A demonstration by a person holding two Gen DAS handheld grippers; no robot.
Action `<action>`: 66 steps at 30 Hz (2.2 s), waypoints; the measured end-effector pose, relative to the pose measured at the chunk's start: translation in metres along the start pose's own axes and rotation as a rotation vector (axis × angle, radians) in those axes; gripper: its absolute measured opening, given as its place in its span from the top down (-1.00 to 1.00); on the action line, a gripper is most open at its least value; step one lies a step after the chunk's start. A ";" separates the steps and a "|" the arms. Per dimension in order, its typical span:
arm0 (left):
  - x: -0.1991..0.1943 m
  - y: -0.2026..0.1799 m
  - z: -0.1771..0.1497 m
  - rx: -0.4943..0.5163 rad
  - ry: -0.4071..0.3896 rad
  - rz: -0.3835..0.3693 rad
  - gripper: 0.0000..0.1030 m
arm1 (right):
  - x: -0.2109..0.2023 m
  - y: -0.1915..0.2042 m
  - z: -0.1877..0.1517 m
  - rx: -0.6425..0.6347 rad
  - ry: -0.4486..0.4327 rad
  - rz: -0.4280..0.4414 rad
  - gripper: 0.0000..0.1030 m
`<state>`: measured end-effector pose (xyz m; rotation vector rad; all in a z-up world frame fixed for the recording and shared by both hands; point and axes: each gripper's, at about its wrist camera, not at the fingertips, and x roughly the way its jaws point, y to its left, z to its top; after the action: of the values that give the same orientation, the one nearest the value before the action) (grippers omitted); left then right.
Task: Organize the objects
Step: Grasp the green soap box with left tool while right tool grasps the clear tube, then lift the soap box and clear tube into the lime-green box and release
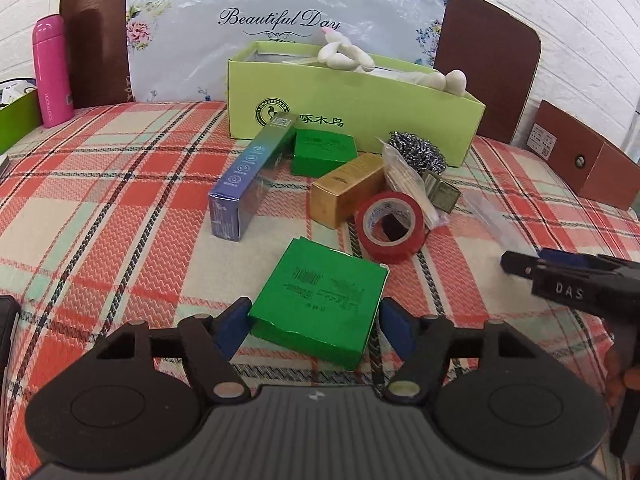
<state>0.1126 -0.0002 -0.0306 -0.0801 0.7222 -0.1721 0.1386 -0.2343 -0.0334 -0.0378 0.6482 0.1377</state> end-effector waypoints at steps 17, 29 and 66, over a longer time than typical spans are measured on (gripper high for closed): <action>-0.003 -0.021 -0.003 0.054 -0.007 -0.036 -0.42 | -0.039 0.038 -0.024 -0.059 0.033 0.151 0.24; 0.003 -0.024 -0.001 0.058 -0.002 -0.038 -0.42 | -0.031 0.043 -0.020 -0.073 0.025 0.129 0.24; -0.053 -0.032 0.107 -0.017 -0.301 -0.180 -0.23 | -0.081 0.024 0.068 -0.046 -0.277 0.146 0.48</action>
<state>0.1402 -0.0208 0.0878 -0.1831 0.4159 -0.3185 0.1122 -0.2147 0.0702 -0.0151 0.3704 0.2933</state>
